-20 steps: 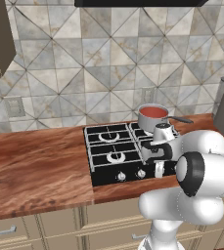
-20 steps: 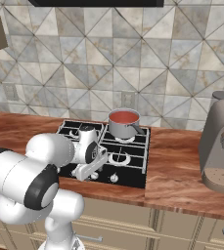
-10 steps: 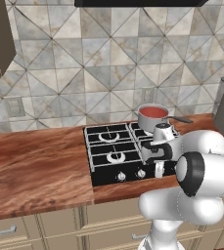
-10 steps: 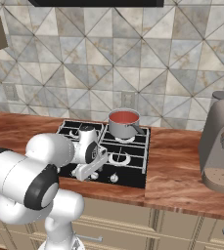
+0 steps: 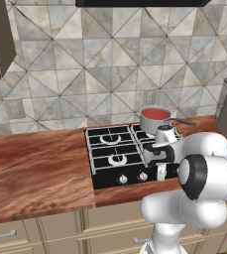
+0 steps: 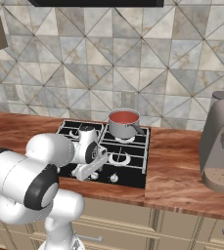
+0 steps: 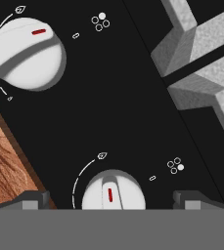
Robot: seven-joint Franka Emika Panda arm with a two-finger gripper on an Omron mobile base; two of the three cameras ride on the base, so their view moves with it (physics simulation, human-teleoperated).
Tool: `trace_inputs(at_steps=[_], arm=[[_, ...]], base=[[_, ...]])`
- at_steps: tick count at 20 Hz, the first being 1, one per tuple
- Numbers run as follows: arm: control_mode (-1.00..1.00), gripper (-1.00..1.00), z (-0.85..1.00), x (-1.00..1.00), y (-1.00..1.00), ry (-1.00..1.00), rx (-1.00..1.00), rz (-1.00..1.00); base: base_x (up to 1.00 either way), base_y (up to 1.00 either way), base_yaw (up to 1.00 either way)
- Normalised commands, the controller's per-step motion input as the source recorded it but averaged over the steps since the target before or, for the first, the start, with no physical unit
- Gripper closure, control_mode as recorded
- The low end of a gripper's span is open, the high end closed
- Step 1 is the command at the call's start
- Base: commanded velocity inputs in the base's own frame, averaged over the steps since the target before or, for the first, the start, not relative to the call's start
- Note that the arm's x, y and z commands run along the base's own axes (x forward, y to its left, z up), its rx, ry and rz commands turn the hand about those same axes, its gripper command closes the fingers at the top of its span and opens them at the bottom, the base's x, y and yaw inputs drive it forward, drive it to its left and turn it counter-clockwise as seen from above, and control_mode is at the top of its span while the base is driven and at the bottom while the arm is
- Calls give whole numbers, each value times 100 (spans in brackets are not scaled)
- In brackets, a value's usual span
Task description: Wait until the marinara sauce is simmered to a deep red color and then turn off the stove.
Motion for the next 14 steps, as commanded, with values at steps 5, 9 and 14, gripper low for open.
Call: trace_inputs(at_steps=[5, 9, 14], arm=[[-100, -100, 0, 0, 0, 0, 0, 0], [-100, -100, 0, 0, 0, 0, 0, 0], [-100, -100, 0, 0, 0, 0, 0, 0]], base=[[0, 0, 0], [0, 0, 0], [0, 0, 0]])
